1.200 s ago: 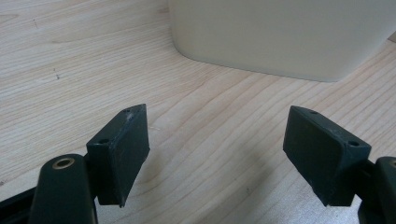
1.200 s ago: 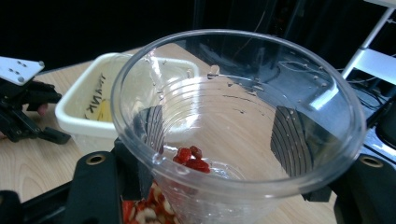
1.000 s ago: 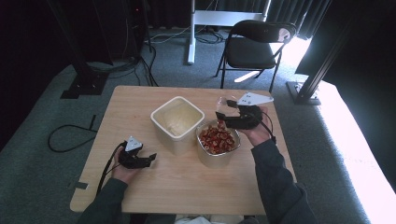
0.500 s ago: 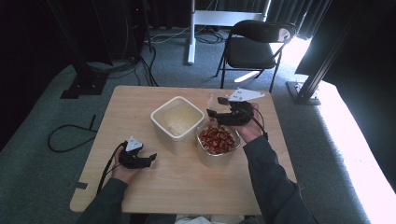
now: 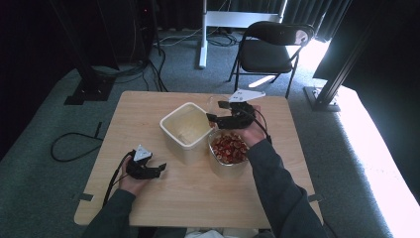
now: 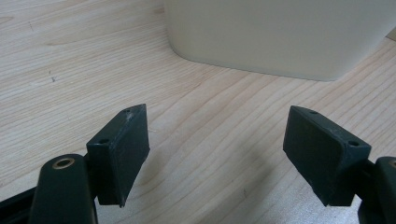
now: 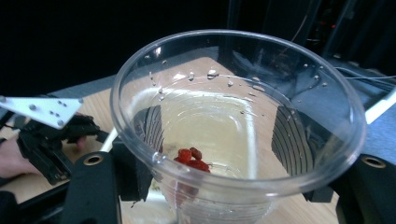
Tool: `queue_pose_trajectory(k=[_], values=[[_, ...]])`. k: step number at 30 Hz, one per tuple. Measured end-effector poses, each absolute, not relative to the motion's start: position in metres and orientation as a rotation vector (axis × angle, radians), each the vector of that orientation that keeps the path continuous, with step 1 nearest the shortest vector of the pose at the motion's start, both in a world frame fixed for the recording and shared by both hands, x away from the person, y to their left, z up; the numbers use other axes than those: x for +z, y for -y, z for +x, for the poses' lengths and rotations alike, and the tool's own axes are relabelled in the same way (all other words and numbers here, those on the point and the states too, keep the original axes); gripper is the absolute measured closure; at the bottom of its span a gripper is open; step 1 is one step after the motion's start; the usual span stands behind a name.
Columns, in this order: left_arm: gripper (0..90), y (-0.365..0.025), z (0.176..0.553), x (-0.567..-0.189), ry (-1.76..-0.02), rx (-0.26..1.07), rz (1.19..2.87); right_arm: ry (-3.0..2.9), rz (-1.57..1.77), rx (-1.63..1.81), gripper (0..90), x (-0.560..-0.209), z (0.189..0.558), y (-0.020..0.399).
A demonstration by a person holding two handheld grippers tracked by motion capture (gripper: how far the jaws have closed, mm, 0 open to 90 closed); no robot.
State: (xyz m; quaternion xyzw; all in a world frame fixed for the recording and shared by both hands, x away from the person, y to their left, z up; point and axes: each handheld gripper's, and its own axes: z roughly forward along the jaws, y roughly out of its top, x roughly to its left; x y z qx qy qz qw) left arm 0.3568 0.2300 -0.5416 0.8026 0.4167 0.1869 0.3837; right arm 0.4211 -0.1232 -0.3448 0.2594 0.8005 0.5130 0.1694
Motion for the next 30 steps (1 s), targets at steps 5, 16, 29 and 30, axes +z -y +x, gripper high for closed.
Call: queue_pose_trajectory(k=[5,16,29,30], values=[[23.2,-0.230,0.357,-0.542,-1.062,0.475,2.048,-2.304,0.743,1.470,30.8,-0.344,0.428,0.104],[23.2,-0.230,0.357,-0.542,-1.060,0.476,2.048,-2.338,0.741,1.476,30.8,-0.338,0.439,0.076],[23.1,-0.230,0.357,-0.542,-1.055,0.471,2.050,-2.387,0.799,1.560,14.9,-0.337,0.452,0.053],[23.2,-0.230,0.357,-0.542,-1.055,0.470,2.049,-2.388,0.804,1.567,13.9,-0.337,0.452,0.054]])
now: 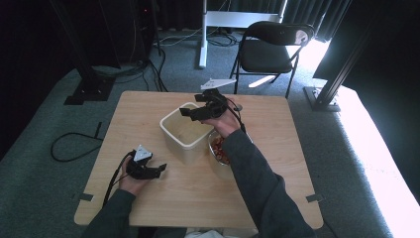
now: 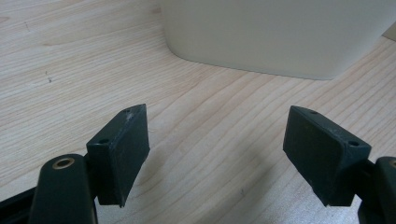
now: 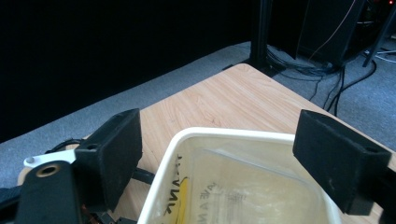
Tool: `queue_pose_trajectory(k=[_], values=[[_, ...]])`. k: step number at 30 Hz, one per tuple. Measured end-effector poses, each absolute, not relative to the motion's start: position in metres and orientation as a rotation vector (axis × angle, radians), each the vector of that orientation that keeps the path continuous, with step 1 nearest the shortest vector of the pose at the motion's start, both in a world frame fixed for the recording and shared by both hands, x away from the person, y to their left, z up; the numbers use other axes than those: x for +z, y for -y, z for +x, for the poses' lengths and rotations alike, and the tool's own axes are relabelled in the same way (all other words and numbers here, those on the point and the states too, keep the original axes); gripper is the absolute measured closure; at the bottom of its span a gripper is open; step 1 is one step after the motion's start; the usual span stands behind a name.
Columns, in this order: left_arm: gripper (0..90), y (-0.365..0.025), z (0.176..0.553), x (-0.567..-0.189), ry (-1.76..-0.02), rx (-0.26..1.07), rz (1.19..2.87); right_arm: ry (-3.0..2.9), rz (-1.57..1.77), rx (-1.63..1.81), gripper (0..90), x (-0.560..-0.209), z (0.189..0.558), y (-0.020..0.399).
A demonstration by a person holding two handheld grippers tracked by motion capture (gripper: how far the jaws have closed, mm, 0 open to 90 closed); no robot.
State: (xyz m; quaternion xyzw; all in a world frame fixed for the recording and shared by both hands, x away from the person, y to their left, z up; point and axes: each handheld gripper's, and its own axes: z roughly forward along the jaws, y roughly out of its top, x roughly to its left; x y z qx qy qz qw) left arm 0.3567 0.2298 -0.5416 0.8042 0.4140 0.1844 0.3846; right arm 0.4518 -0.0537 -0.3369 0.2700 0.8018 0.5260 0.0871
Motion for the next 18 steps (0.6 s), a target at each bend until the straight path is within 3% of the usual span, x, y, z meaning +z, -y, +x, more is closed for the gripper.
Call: queue_pose_trajectory(k=[12,18], values=[[23.2,-0.230,0.357,-0.542,-1.058,0.471,2.051,-2.314,0.842,1.448,17.3,-0.336,0.443,0.093],[23.1,-0.229,0.359,-0.542,-1.069,0.470,2.050,-2.210,0.932,1.422,18.8,-0.340,0.440,0.143]])
